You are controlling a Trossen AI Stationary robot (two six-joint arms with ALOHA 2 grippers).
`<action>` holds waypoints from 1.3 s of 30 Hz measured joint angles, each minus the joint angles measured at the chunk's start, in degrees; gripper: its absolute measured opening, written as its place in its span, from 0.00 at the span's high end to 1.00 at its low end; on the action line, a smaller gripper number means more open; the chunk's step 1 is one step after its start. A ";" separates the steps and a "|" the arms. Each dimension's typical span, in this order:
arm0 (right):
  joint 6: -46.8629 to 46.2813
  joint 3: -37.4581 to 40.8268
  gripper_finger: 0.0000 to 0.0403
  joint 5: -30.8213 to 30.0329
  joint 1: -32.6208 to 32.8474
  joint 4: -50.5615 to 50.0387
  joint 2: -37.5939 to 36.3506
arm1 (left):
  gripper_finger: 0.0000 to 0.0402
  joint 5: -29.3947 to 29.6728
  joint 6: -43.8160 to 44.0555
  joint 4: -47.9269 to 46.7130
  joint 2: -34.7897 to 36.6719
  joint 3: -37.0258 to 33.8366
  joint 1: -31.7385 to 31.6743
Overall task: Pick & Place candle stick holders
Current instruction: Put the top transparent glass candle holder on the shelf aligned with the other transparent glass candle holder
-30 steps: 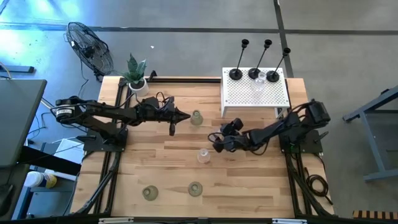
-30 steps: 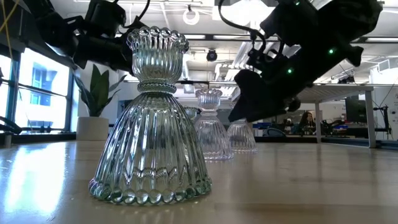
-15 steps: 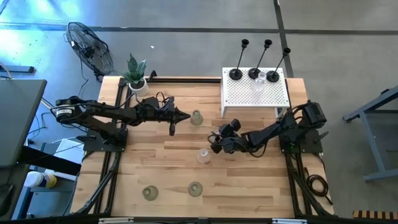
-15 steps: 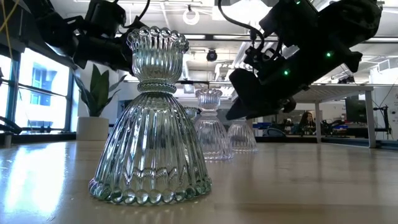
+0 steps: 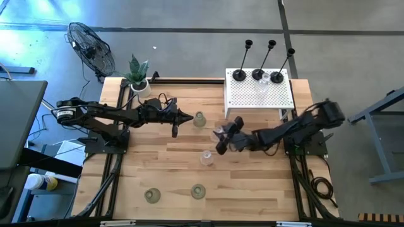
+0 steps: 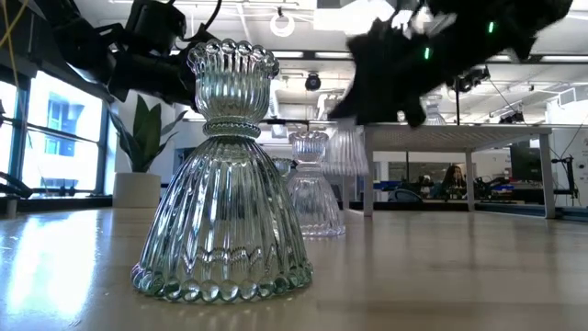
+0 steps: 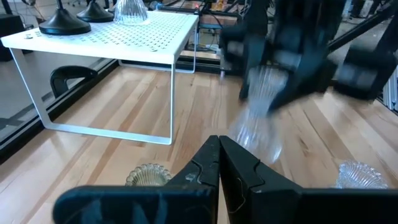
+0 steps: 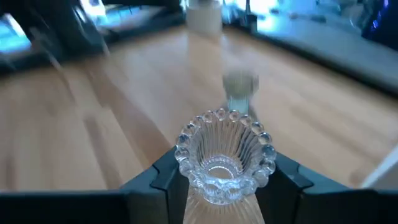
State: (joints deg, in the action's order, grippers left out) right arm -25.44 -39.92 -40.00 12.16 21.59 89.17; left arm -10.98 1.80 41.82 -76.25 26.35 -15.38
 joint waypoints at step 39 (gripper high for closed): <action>11.72 -0.17 0.66 0.68 -33.95 -14.02 -22.36 | 1.00 0.04 -0.22 -0.39 -0.02 0.00 0.00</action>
State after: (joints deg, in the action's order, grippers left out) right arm -13.73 -40.10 -39.32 -21.79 7.57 66.81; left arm -10.94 1.58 41.43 -76.27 26.35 -15.38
